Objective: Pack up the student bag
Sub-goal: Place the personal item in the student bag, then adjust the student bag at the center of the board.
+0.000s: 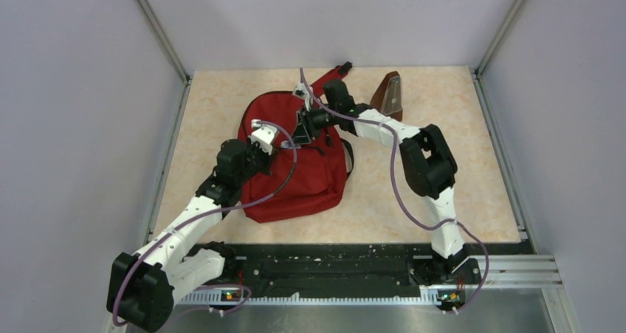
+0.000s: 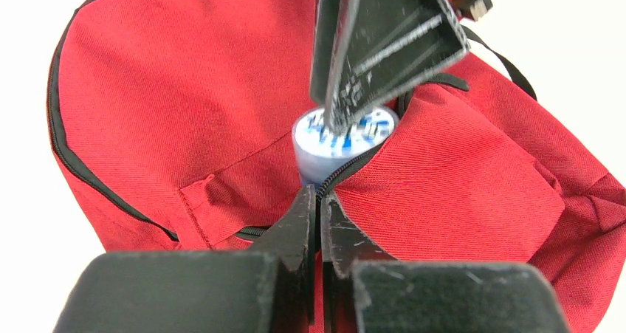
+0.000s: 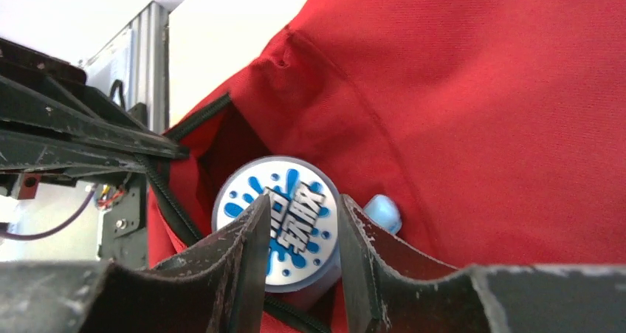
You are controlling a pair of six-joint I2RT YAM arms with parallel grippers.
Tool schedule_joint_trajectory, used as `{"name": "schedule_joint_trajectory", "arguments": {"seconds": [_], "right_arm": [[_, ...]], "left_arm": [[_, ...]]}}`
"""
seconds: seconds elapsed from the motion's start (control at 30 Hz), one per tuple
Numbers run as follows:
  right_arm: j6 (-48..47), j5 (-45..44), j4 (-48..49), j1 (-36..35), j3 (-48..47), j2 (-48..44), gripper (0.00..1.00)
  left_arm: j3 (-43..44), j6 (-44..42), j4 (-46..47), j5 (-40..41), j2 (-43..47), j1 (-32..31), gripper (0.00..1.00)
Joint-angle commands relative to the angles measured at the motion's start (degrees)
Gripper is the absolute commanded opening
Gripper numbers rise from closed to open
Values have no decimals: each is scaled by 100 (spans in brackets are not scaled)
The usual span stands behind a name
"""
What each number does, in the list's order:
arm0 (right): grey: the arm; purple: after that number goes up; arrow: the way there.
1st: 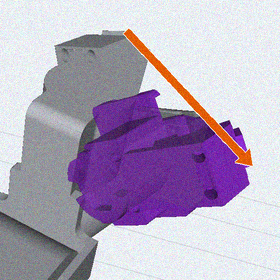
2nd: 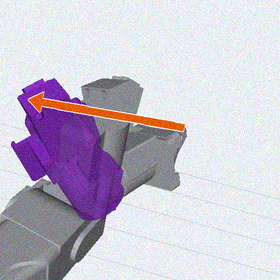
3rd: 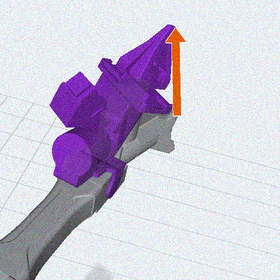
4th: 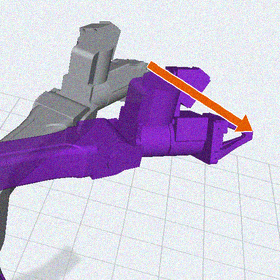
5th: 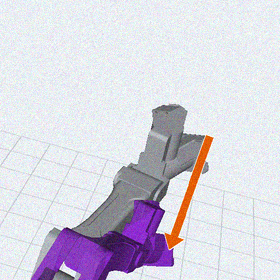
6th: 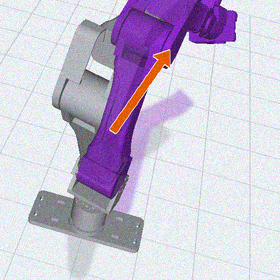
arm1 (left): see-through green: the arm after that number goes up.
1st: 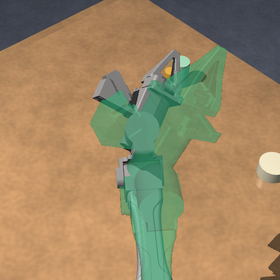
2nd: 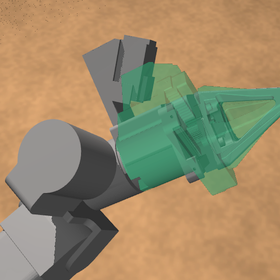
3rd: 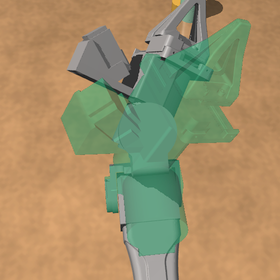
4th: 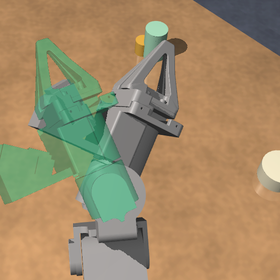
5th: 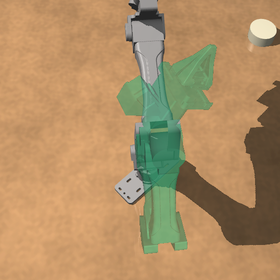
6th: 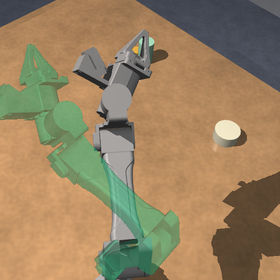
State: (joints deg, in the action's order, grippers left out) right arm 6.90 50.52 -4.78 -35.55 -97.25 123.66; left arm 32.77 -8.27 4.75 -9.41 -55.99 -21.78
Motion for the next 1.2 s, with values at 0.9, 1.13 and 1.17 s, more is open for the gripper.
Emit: {"name": "schedule_joint_trajectory", "arguments": {"seconds": [0.9,1.13,1.17], "right_arm": [[304,-2933,844,669,966,-1059,92],[347,-3471,674,882,161,-165,93],[309,-3449,645,883,18,-41,93]], "left_arm": [[-305,2710,-626,1043,1198,7,82],[-679,3750,-1559,2358,2146,21,93],[-736,3813,-1632,2495,2214,26,95]]}}
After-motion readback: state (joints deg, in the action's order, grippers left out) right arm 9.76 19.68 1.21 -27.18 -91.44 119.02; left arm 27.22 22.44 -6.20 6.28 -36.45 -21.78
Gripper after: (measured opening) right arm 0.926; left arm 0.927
